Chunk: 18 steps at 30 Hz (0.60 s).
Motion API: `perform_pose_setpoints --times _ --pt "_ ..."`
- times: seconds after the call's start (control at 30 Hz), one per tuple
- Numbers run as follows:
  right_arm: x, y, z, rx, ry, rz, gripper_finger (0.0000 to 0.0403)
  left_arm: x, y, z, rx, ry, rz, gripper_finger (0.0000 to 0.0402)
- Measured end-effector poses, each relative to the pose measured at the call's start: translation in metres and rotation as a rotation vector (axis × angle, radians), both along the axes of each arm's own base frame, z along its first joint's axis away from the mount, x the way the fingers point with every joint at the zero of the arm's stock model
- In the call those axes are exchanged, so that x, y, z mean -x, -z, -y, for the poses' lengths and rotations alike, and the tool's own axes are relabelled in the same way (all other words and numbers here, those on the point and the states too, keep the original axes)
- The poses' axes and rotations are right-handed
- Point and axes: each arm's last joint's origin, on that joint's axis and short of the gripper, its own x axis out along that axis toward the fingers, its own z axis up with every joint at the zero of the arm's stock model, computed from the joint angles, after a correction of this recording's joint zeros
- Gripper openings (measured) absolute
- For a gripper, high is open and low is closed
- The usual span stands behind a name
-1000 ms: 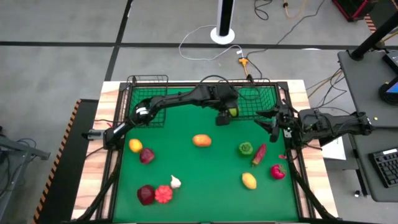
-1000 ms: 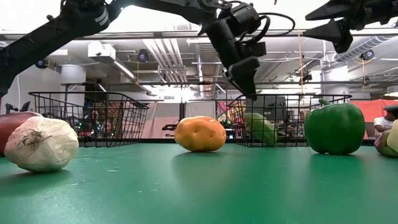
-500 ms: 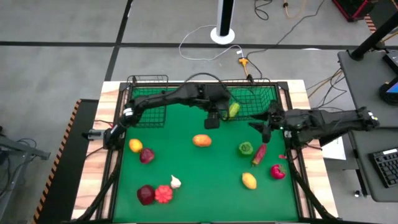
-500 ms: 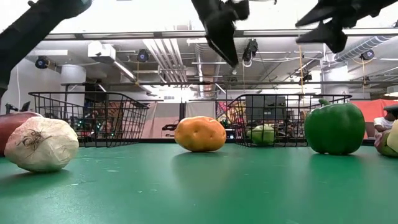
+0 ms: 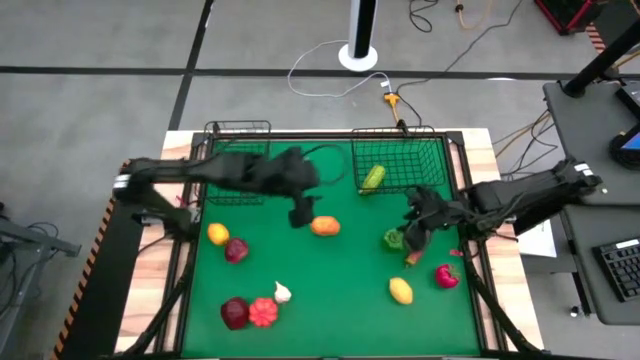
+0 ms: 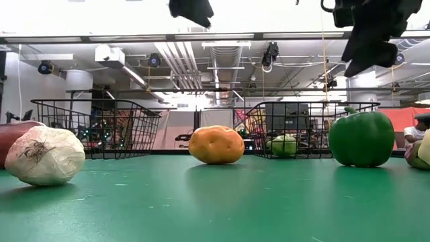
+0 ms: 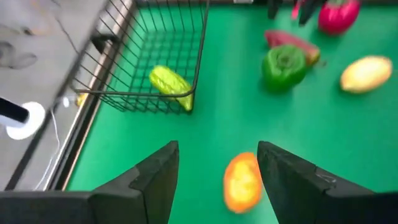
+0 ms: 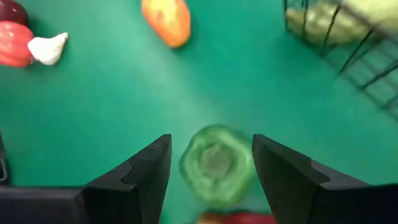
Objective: Sort produce into baskets
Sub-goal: Put the green bell pepper into the right wire basket
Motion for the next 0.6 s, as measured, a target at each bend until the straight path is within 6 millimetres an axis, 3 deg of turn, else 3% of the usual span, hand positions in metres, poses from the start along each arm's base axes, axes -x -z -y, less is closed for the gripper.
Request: perform_pose_setpoints --times 0.23,0.4,0.6 --pt "-0.024 -0.005 -0.015 -0.032 0.055 -0.171 0.0215 0.05 0.03 0.047 -0.056 -0.021 0.274 0.02" --pt "-0.045 -0.005 -0.021 -0.019 0.146 -0.362 0.0215 0.073 0.043 0.057 -0.028 -0.008 0.383 0.02" --pt "-0.072 -0.002 -0.03 0.021 0.126 -0.49 0.0215 0.094 0.055 0.057 0.043 -0.019 0.407 0.02"
